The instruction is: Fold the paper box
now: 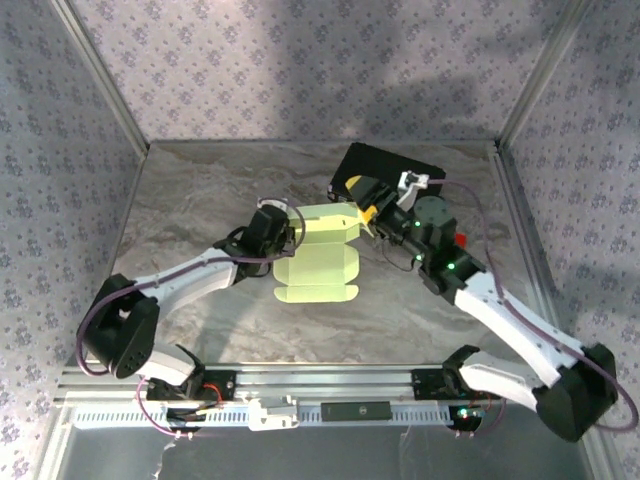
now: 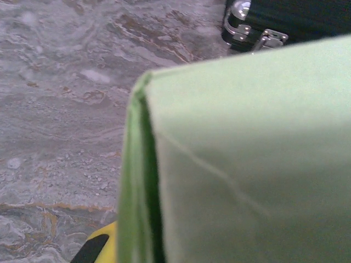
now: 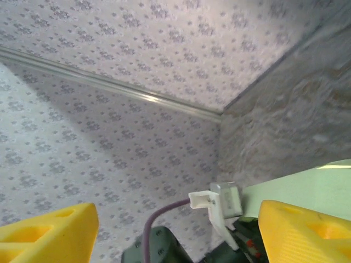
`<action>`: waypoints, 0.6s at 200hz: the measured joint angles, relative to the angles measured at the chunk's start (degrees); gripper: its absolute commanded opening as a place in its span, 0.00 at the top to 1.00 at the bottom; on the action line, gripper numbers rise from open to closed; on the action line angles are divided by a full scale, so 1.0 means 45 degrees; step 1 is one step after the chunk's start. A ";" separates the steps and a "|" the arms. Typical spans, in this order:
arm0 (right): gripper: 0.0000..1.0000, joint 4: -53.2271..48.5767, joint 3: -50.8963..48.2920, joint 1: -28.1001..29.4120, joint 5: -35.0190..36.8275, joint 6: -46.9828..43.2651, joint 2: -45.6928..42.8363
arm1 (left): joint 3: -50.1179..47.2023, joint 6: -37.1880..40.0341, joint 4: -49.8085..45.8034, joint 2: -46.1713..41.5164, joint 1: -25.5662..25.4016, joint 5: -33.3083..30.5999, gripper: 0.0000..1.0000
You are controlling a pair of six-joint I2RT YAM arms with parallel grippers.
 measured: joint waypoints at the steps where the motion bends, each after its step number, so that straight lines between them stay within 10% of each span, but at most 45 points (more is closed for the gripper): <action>1: 0.24 -0.0155 0.0049 -0.0015 0.0019 -0.0102 -0.0068 | 0.0019 0.0015 -0.0034 -0.0005 0.0024 0.0058 1.00; 120: 0.27 -0.8160 0.1326 -0.0219 0.0962 -0.4410 -0.2278 | 0.1923 0.1384 -0.4609 -0.0010 0.1035 0.5299 1.00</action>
